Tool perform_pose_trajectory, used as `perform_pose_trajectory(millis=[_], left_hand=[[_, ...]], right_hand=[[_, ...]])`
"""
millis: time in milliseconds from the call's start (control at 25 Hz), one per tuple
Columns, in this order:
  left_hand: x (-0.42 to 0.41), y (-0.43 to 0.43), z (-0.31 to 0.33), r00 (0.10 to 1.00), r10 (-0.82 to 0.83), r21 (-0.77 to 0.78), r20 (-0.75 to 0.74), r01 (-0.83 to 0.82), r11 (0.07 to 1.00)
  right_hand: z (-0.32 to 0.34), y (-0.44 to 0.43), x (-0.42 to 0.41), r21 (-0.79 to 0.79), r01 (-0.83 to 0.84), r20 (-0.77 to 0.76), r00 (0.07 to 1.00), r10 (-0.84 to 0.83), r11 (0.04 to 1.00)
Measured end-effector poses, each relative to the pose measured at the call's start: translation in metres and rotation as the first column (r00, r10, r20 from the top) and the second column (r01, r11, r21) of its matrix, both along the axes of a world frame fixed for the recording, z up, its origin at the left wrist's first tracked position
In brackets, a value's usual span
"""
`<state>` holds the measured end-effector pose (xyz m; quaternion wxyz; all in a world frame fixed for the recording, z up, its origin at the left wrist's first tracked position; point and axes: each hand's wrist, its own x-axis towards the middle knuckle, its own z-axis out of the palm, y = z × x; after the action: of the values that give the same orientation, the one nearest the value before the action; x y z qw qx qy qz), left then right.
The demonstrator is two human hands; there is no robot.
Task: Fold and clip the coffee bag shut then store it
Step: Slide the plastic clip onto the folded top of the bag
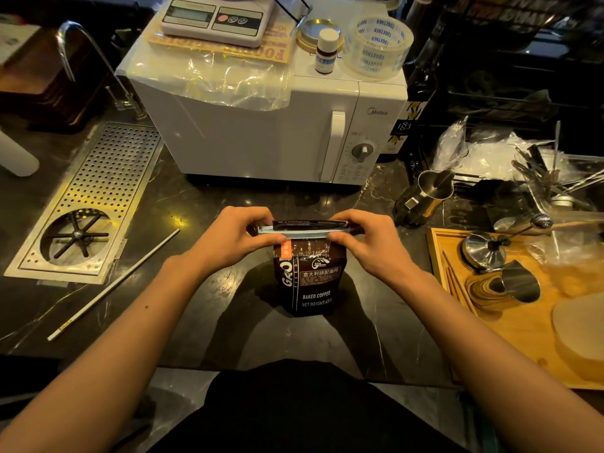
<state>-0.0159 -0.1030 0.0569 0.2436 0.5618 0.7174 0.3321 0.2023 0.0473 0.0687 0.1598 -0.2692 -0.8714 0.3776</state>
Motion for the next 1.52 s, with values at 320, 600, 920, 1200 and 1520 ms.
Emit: perform_pose_trajectory(millis=[320, 600, 920, 1200, 1520], left_hand=[[0.018, -0.016, -0.016, 0.832, 0.247, 0.012, 0.497, -0.292, 0.956], [0.017, -0.015, -0.008, 0.841, 0.195, 0.016, 0.505, -0.235, 0.972], [0.021, -0.002, -0.003, 0.941, 0.111, 0.030, 0.319, -0.127, 0.991], [0.031, 0.008, 0.001, 0.978, 0.128, 0.076, 0.167, -0.142, 0.987], [0.035, 0.007, 0.012, 0.994, 0.087, 0.170, 0.067, -0.097, 0.981]], right_hand=[[-0.009, -0.001, 0.009, -0.159, 0.074, -0.064, 0.994, -0.085, 0.984], [-0.017, -0.005, 0.011, -0.249, 0.131, -0.127, 0.978, -0.167, 0.960], [-0.009, -0.008, 0.006, -0.190, 0.054, -0.080, 0.994, -0.071, 0.980], [-0.005, -0.011, -0.001, -0.116, 0.069, -0.079, 0.994, -0.078, 0.991], [0.000, -0.015, 0.004, -0.007, -0.029, -0.084, 0.996, 0.028, 1.000]])
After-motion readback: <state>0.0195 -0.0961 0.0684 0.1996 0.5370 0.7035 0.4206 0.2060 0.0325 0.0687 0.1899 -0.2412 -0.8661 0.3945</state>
